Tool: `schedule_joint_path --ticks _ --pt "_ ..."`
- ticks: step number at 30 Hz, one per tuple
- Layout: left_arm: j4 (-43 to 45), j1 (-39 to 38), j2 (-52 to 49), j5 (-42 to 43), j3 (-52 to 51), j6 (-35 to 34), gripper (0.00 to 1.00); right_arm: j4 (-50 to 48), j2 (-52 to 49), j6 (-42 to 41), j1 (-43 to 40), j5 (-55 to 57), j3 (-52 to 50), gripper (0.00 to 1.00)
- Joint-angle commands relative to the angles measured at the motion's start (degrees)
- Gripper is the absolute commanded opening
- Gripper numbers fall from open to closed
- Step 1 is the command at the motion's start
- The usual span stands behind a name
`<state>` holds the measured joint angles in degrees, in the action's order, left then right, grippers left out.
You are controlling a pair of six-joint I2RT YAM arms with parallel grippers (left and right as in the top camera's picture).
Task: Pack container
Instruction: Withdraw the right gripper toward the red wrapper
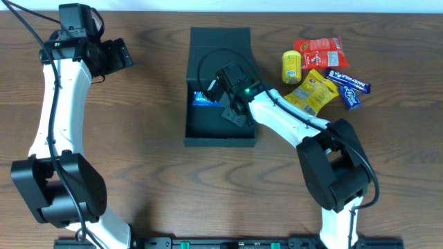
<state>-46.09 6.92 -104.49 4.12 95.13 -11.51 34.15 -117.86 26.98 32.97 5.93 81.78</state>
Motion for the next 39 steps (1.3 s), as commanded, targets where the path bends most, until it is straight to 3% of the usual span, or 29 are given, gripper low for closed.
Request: schedule_joint_path --ticks 1,10,14,21,22,26,29,30,35,39 --pt "-0.17 0.09 -0.61 0.00 -0.24 1.22 0.95 0.31 2.51 -4.68 0.61 -0.04 1.46 0.01" --pt "-0.15 0.09 -0.61 0.00 -0.24 1.22 0.95 -5.86 17.00 -8.55 -2.58 -2.23 3.67 0.01" --pt "-0.17 0.09 -0.61 0.02 -0.24 1.20 0.96 -9.22 19.26 -17.62 -9.11 -0.11 3.67 0.01" --pt "-0.17 0.09 -0.61 0.04 -0.24 1.20 0.96 -10.67 14.23 -41.75 -23.93 -2.49 3.67 0.01" --pt "-0.17 0.09 -0.61 0.04 -0.24 1.20 0.95 -11.61 12.96 -44.41 -25.64 -4.63 3.67 0.06" --pt "-0.17 0.09 -0.61 0.04 -0.24 1.22 0.95 -15.72 8.24 -48.68 -29.14 -10.51 4.42 0.43" --pt "-0.17 0.09 -0.61 0.04 -0.24 1.22 0.95 -11.19 3.98 -48.81 -29.38 -9.42 10.73 0.74" --pt "-0.15 0.09 -0.61 0.02 -0.24 1.20 0.95 -8.09 2.32 -48.72 -29.35 -7.76 14.03 0.80" --pt "-0.24 0.09 -0.61 0.04 -0.24 1.22 0.95 10.05 -9.68 -43.21 -30.14 -0.04 37.46 0.97" --pt "-0.24 0.09 -0.61 0.02 -0.24 1.20 0.95 17.16 -17.05 -43.21 -33.00 0.68 50.58 0.99"
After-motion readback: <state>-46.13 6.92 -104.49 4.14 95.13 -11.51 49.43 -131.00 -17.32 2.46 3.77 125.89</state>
